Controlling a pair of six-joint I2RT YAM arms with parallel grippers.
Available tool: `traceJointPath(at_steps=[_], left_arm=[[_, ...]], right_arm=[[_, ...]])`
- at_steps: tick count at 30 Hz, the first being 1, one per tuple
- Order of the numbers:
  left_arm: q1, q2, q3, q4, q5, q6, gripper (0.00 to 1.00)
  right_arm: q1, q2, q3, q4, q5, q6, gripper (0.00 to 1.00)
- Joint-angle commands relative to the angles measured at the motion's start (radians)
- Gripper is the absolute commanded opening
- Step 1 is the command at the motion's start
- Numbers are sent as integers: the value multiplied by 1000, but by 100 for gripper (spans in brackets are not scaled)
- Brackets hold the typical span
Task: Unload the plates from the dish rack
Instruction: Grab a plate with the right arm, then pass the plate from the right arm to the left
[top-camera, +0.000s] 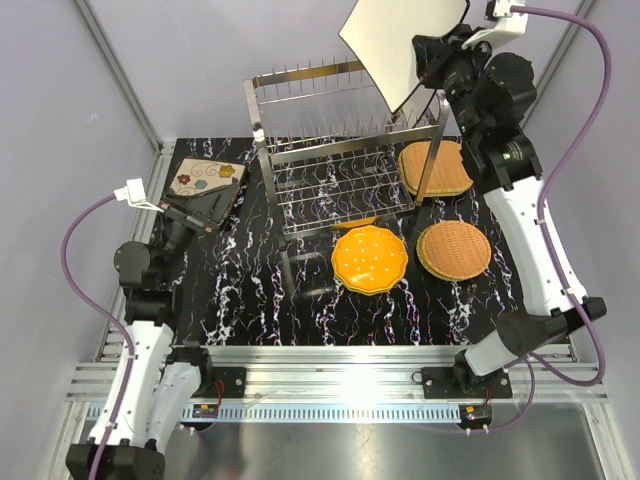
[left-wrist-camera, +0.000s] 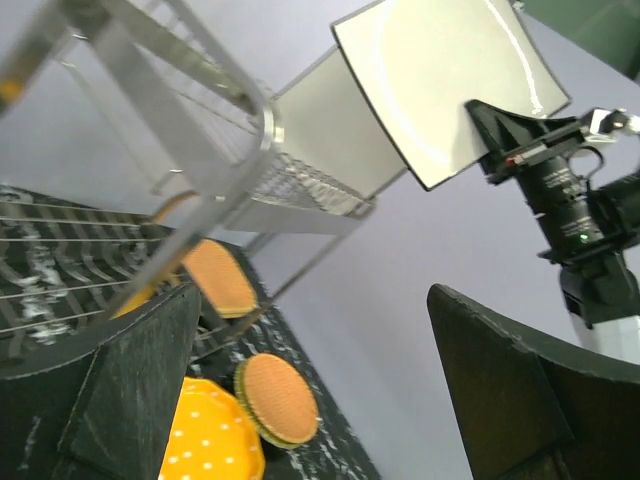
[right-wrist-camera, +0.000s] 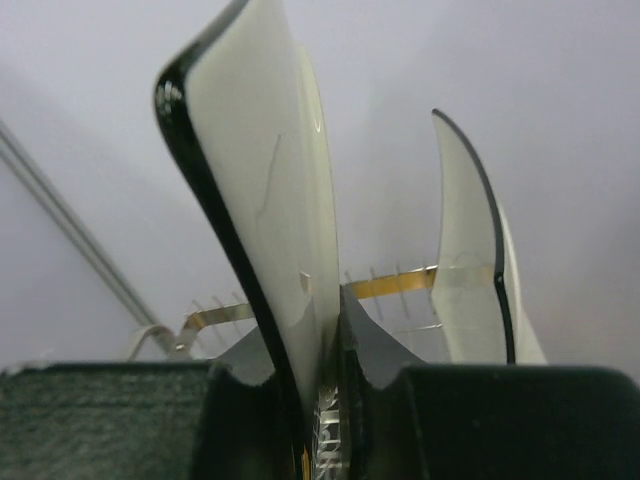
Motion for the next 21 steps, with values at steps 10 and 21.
traceJointPath(at_steps=[10,21], left_arm=[[-323,203,158,168,-298,-117,99],[-468,368,307,162,-436,-112,99]], right_arm=[[3,-146,30,24,-205,442,0],[18,-191,-80,12,-335,606,0]])
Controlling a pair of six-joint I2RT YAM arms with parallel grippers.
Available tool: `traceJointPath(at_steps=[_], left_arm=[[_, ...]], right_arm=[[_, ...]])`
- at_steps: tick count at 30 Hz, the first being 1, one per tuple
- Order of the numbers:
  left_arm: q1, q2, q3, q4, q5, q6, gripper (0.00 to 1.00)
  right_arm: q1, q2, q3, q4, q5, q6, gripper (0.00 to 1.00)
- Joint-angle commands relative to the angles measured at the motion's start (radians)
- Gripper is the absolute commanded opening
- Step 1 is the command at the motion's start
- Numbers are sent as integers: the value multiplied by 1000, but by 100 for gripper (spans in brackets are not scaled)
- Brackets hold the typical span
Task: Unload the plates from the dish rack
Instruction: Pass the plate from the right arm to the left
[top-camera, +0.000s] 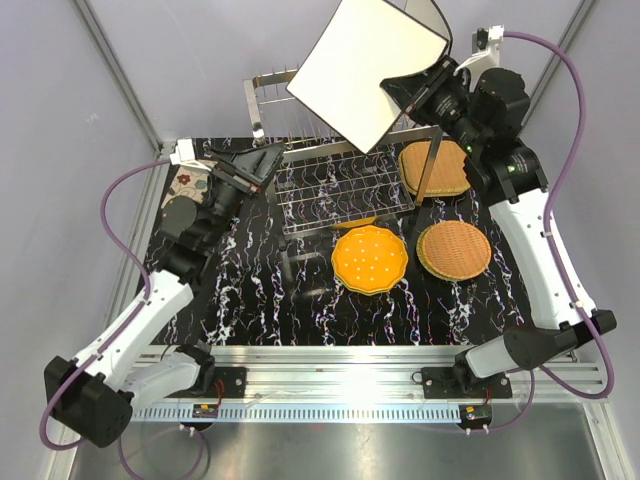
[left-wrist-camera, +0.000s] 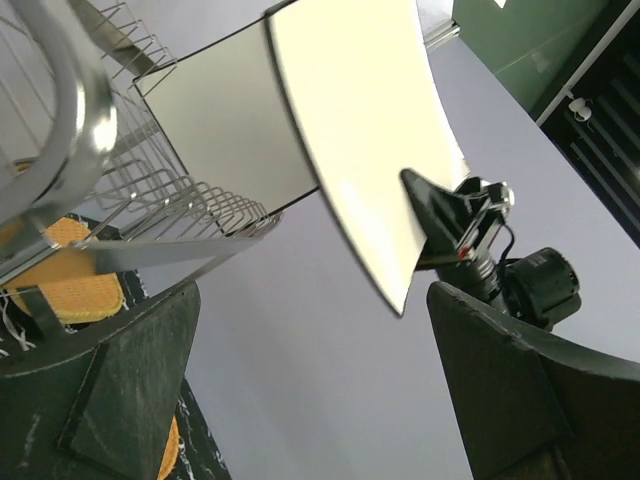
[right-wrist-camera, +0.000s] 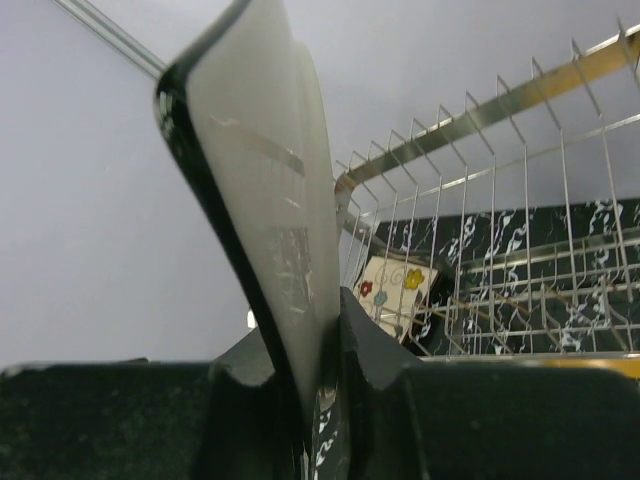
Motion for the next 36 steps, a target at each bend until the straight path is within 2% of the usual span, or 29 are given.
traceJointPath(at_steps=[1,8,19,30,34,36], left_arm=[[-27,40,89,68,-71,13,99],[-68,150,184,65,-75,2,99],[-95,230,276,59,-86,-13,99],[-107,225,267,120,-78,-25,80],[-107,219,264,134,-63,-5,68],[-107,221,259,154,-52,-7,58]], right_arm=[[25,-96,6,223,-78,104,0],[47,-124,-49,252,-113,140,0],[73,-139,-97,272,-156,167,0],[93,-134,-137,320,-179,146,0],[103,-125,-135,323,-188,143,0],[106,-124,-138,324,-199,144,0]])
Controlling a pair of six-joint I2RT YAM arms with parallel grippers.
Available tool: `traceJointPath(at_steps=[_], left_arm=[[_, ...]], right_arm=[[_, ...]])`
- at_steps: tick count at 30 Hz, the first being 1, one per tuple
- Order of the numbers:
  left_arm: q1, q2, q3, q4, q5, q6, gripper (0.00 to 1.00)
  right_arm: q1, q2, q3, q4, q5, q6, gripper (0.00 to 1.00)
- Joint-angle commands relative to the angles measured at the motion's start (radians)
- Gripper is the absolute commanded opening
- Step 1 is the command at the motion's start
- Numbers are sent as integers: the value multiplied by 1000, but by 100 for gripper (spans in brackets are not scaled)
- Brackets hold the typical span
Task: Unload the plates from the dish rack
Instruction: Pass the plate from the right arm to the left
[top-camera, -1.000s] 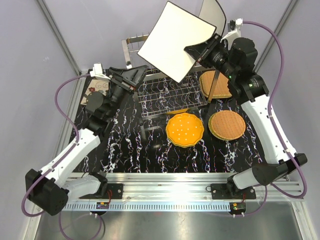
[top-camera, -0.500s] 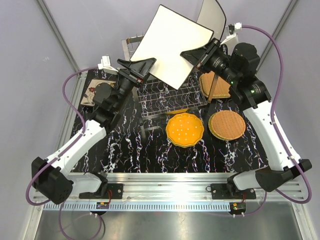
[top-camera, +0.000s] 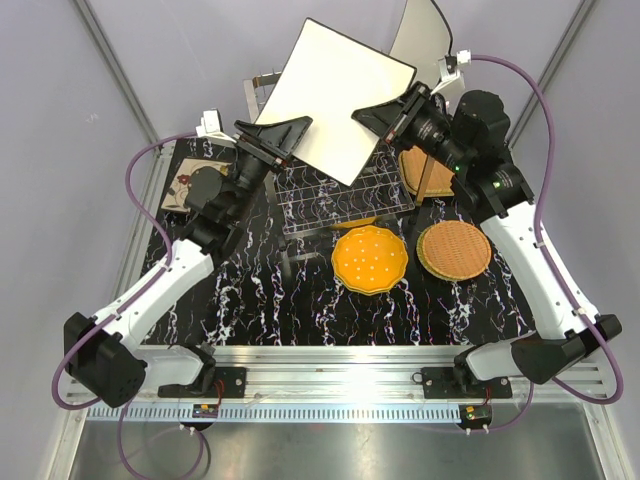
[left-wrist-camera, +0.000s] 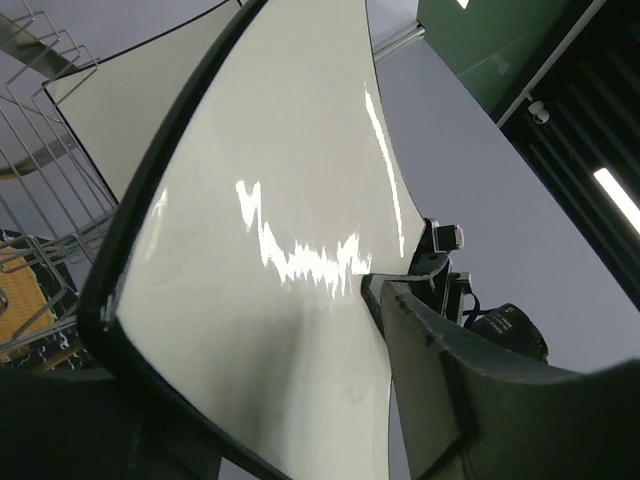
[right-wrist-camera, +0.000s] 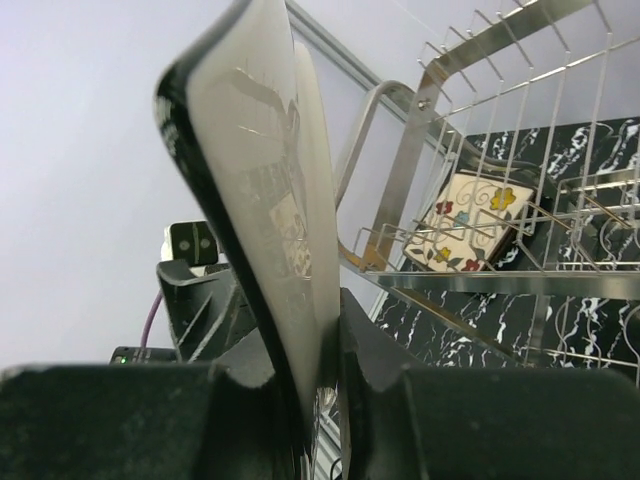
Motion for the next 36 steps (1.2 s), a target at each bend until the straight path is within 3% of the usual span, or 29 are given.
traceJointPath(at_steps=[1,2,4,5,6,10,15,17,18,23,31,36], left_arm=[[-3,-12,20,115,11,19,54],[-3,-10,15,147,16,16,39],[-5,-1,5,181,27,5,21],[-3,-3,0,196,25,4,4],[-3,-3,0,199,28,4,0],[1,-36,-26,213,8,5,0],[40,-95,-83,259,-3,-54,0],[61,-106,-95,280,5,-78,0],[67,-119,-95,284,8,-82,0],[112,-168,-106,284,-1,-76,0],[256,-250,-143,291,36,-128,0],[348,-303,-172,287,53,-156,0]], right_arm=[[24,-52,40,264,-53,32,0],[29,-52,34,264,-56,36,0],[32,-57,14,266,-56,42,0],[35,-60,11,266,-57,39,0],[35,-60,8,267,-56,38,0],[37,-71,-6,263,-56,21,1],[37,-80,-15,264,-54,-45,53],[37,-83,-18,263,-51,-88,64],[37,-86,-19,264,-51,-100,77],[37,-109,-56,315,-80,-204,99],[35,-186,-163,399,-211,-486,100],[35,-215,-191,378,-246,-579,99]])
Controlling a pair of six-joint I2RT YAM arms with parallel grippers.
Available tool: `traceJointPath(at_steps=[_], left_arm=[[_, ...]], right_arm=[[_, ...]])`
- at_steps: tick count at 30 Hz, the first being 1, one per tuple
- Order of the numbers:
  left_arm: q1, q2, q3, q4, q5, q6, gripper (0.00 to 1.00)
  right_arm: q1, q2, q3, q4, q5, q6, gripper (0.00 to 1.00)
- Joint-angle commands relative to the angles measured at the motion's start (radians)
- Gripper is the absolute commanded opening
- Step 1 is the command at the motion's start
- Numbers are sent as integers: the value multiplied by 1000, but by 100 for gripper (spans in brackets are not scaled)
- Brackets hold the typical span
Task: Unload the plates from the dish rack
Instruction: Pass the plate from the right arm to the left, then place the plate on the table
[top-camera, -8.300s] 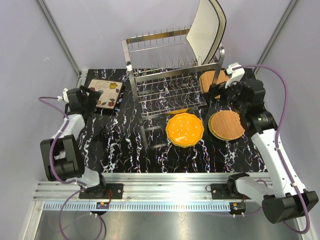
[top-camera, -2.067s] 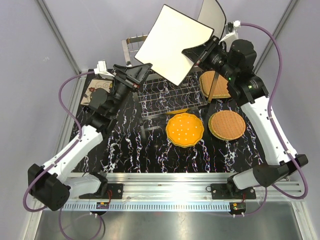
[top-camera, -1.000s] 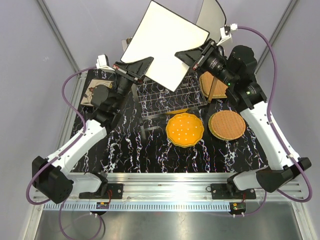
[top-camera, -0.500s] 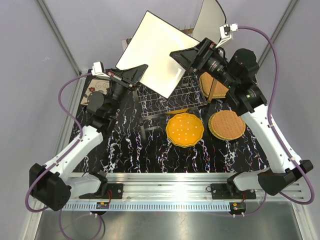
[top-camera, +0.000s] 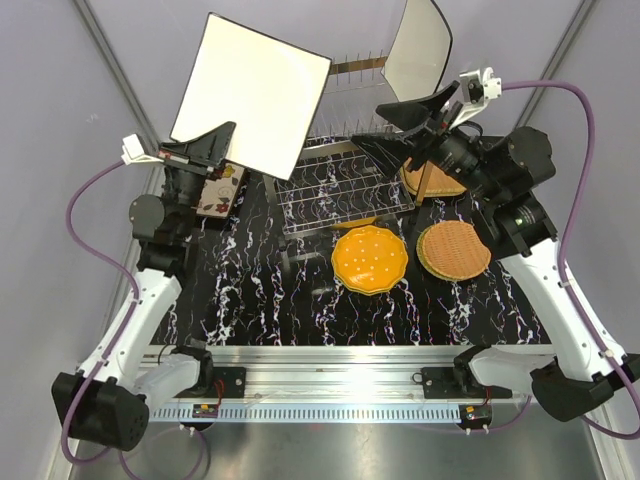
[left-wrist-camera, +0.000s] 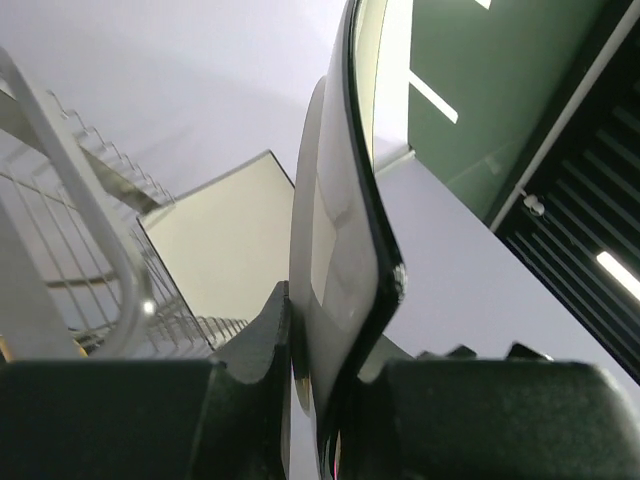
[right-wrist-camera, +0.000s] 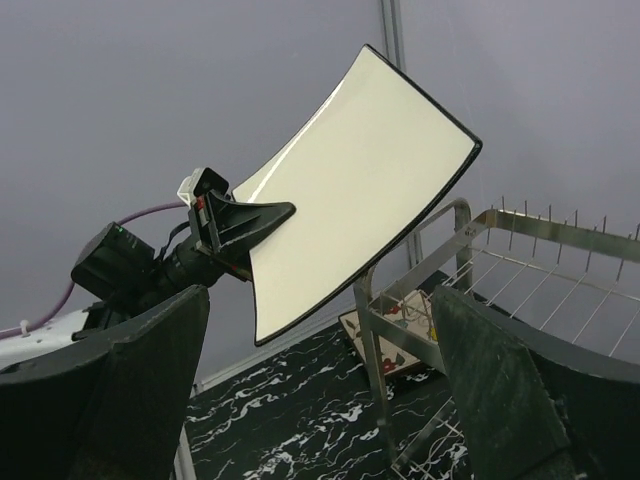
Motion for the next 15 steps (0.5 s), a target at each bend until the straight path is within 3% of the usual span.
traceJointPath(at_steps=[1,15], left_arm=[[74,-89,12,213,-11,-69,0],[406,-132,-33,207,-19,-176,0]], right_arm=[[7,-33,-15,25,-45,-149,100],[7,-118,-116,-153,64,-407,100]])
